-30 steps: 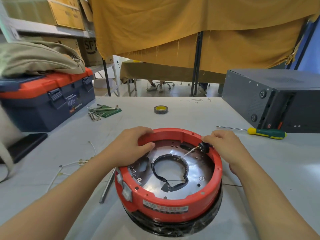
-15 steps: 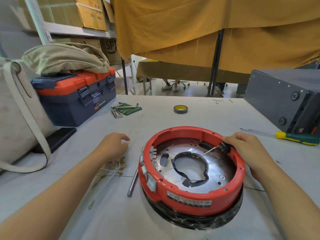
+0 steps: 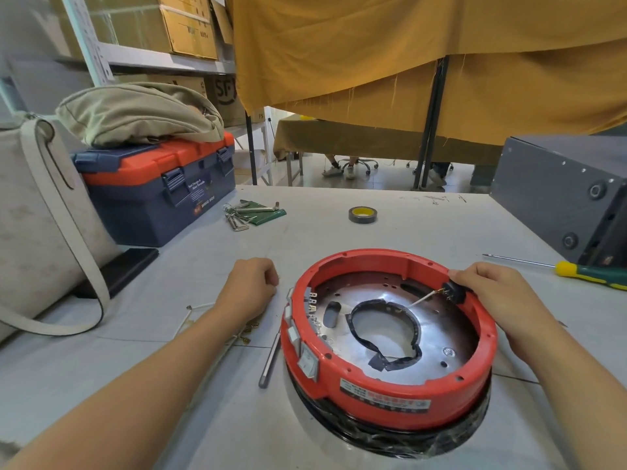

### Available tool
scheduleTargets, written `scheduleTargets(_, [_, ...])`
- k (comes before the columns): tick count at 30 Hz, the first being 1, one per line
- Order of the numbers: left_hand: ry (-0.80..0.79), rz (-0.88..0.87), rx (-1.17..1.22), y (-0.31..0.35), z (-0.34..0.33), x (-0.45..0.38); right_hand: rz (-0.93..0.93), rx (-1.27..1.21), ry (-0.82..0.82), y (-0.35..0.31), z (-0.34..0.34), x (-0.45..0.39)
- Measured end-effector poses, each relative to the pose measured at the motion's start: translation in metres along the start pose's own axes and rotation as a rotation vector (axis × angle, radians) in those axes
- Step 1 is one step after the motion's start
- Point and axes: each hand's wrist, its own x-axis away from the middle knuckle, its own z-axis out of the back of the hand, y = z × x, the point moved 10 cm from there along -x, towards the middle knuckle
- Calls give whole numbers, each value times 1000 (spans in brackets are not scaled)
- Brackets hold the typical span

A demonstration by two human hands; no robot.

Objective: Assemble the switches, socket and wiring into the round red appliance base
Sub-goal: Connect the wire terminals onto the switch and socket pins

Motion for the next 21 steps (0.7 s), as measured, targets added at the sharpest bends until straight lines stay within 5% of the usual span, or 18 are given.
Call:
scheduleTargets(13, [32, -12, 650, 21, 16, 9, 0, 8, -2, -2, -1, 2])
scheduleTargets(21, [3, -101, 759, 58, 30, 20, -6, 17, 2, -3, 0, 3])
